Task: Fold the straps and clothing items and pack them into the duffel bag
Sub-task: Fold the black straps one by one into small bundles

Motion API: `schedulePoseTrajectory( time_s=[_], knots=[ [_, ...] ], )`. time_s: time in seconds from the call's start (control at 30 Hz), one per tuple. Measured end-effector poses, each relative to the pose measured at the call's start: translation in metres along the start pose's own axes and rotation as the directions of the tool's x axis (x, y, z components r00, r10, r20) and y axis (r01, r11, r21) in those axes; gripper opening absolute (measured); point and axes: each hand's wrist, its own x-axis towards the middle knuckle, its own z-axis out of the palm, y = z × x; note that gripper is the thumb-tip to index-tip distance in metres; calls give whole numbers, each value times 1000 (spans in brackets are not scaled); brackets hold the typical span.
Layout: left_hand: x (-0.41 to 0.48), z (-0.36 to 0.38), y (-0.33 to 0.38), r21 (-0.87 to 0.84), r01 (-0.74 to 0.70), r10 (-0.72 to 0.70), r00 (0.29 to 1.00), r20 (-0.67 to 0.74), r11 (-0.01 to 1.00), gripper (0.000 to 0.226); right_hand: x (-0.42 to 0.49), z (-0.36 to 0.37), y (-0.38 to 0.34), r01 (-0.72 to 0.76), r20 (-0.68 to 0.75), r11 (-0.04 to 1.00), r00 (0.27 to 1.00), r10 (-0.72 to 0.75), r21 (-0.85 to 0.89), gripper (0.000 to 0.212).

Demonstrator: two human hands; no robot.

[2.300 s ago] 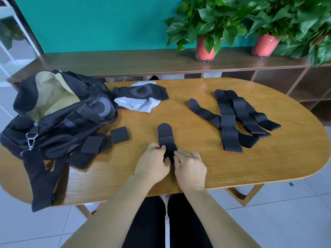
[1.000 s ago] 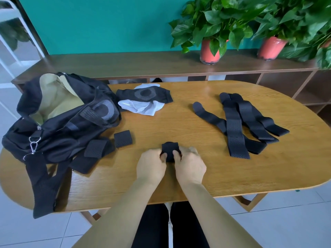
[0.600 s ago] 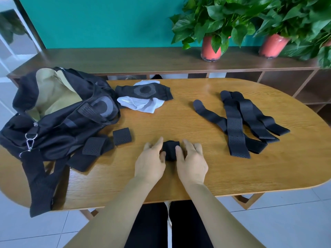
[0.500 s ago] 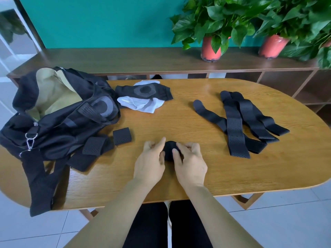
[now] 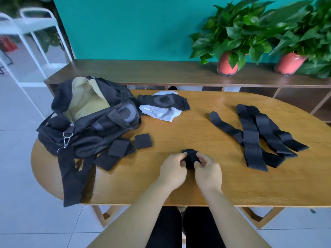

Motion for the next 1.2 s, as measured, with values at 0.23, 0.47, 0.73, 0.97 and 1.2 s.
schedulePoseTrajectory(
  time_s=[0.23, 0.47, 0.73, 0.97, 1.2],
  knots=[
    [-15, -36, -4, -107, -54, 39, 990, -137, 993, 43, -10, 29, -22, -27, 26, 964, 999, 21, 265, 32],
    [-14, -107, -32, 312, 49, 81, 916, -392, 949, 45, -10, 88, -80, 107, 136, 950, 979, -153, 295, 32],
    [-2, -137, -59, 561, 191, 23, 936, -353, 806, 47, 10, 125, -87, 111, 297, 990, 946, -131, 85, 43],
    [-1, -128, -63, 562, 153, 87, 922, -377, 813, 52, 16, 119, -77, 99, 272, 988, 954, -129, 121, 49],
    [-5, -108, -44, 583, 94, 141, 928, -345, 807, 43, 20, 83, -60, 84, 195, 993, 976, -100, 86, 44]
  ],
)
